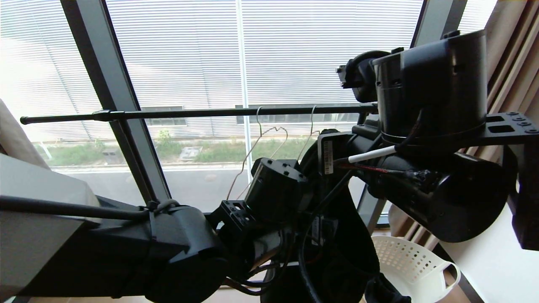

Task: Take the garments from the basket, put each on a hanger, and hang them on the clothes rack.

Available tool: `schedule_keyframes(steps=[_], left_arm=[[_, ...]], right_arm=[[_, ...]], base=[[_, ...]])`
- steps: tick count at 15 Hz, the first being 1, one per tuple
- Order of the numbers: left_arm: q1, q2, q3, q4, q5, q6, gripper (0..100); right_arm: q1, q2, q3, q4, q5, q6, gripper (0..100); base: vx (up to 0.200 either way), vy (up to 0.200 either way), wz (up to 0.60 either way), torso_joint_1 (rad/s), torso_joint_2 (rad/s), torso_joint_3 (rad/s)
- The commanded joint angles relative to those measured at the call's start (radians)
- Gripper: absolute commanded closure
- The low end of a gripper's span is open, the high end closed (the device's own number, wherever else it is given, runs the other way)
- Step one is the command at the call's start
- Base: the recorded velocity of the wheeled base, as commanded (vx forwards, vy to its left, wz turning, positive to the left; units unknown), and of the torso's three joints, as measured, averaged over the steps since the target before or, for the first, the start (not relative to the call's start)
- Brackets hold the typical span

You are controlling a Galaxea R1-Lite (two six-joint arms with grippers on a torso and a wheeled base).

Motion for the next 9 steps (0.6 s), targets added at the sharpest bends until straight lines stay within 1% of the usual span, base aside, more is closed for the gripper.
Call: schedule_keyframes(steps=[1,6,7,9], left_arm=[[0.006,0.036,0.016,0.001,0.001,0.001,0],[0.006,0.030,0.105,-0.004,0.001,0.003,0],[0.006,0.021,0.123,-0.004,0.001,0.003,0],[0.002,-0.002,0.163,-0.005,0.001,0.003,0]], right_arm=[[-0.007,-0.035,0.002,0.000,-0.003,0.007,100],[-0.039,-0.070,0.001,0.000,-0.010,0.009,100],[-0.062,-0.072,0.001,-0.003,-0.013,0.009,100],[-0.073,-0.084,0.002,-0.003,-0.015,0.012,100]], base=[[0.000,0.000,0.00,0.000,0.00,0.000],[0.000,0.000,0.00,0.000,0.00,0.000],[0.000,0.000,0.00,0.000,0.00,0.000],[0.000,0.000,0.00,0.000,0.00,0.000]])
